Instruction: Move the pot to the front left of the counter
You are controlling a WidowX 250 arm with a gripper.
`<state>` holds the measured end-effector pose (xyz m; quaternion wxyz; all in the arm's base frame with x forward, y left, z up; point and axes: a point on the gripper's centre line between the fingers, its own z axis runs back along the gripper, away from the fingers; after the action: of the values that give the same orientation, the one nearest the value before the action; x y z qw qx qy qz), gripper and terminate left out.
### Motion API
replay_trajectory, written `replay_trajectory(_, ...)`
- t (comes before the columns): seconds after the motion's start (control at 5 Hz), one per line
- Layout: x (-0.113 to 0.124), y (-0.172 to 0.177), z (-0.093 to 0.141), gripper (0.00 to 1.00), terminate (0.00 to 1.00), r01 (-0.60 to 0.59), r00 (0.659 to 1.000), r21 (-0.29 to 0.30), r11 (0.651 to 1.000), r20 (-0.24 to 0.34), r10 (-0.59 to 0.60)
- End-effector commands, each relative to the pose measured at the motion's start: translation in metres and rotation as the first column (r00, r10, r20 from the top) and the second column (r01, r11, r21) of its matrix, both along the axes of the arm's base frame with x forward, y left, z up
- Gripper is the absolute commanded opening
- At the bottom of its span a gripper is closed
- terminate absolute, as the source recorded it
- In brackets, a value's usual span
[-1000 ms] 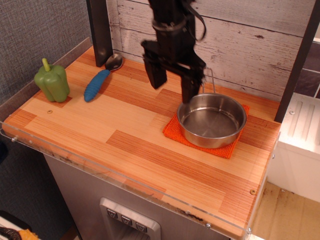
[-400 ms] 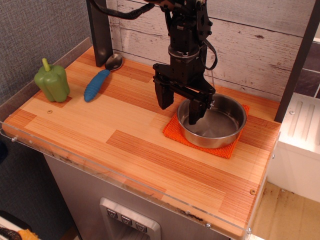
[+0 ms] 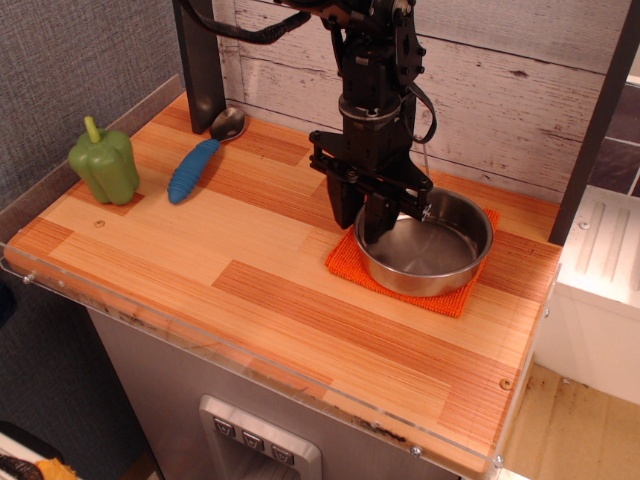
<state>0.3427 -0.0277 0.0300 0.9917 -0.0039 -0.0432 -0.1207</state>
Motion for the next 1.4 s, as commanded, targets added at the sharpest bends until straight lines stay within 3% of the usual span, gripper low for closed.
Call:
replay_trajectory(0.0, 0.001, -0.006, 0.022, 0.00, 0.00, 0.009, 0.998, -0.055, 0.998, 0.058, -0.006)
replay_trajectory(0.2, -0.001, -0.016, 0.051, 0.00, 0.00, 0.020, 0.990, -0.185, 0.983, 0.138, 0.005)
replay_trajectory(0.4, -0.012, -0.001, 0.089, 0.00, 0.00, -0.010, 0.976, -0.322, 0.947, 0.204, 0.080)
replay_trajectory(0.6, -0.025, 0.046, 0.099, 0.00, 0.00, -0.130, 0.964, -0.322, 0.938, 0.181, 0.196)
replay_trajectory(1.0, -0.032, 0.133, 0.072, 0.00, 0.00, -0.219, 0.968, -0.147, 0.965, 0.089, 0.233)
replay_trajectory(1.2, -0.038, 0.148, 0.064, 0.00, 0.00, -0.234, 0.970, -0.056, 0.971, 0.047, 0.237)
